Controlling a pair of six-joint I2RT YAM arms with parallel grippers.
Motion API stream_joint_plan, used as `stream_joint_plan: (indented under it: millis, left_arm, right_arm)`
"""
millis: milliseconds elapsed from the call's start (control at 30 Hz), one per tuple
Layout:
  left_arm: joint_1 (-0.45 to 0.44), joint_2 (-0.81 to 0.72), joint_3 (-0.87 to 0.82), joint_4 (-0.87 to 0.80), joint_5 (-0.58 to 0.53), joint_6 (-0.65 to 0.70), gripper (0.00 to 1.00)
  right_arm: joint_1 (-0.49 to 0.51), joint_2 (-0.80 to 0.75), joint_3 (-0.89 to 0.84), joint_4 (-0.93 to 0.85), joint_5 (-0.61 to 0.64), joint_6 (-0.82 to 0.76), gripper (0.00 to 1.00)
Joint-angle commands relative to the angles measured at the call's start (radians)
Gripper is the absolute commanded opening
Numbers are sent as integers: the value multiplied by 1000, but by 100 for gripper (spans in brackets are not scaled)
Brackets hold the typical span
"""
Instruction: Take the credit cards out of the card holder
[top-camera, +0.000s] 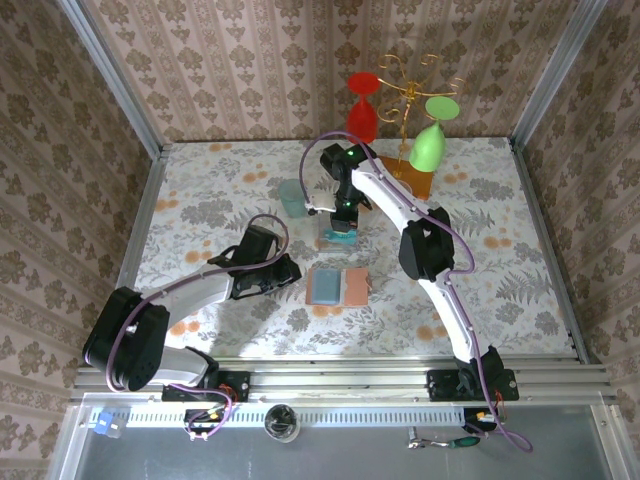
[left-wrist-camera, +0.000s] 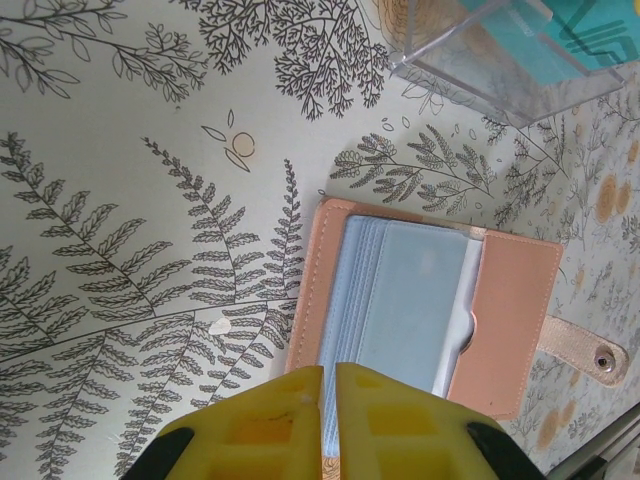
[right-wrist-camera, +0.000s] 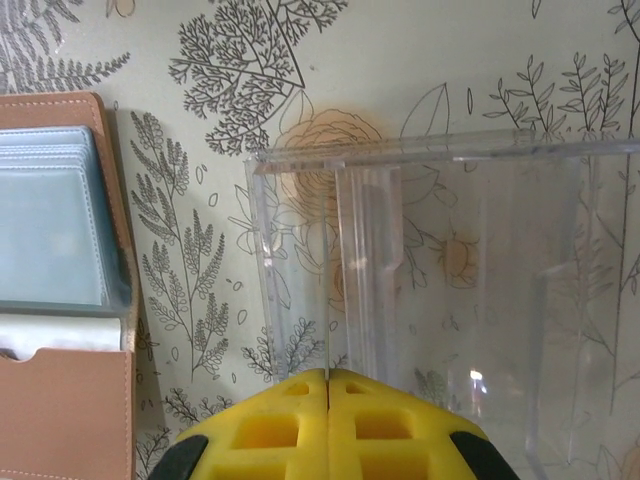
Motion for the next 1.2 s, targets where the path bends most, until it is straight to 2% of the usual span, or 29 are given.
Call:
stream_joint_plan:
  millis: [0,433,600,733,1167]
  left_arm:
    - [9,1,11,-15,-1,18,12]
    - [9,2,5,-13,-4,15,12]
    - [9,1,6,-13,-4,15,12]
    - [9,-2,5,-15,-5,14,12]
    - [3,5,5,5,-4,8,12]
  right_arm:
    - [1,23,23,-39,-43,-25,0]
    - [4,54,5,-57,-75,-23,0]
    - [4,62,0,-44,-50,-16,0]
    - [3,47,9,-32,-52,-4,9]
    - [-5,-70,12,34,17,64,19]
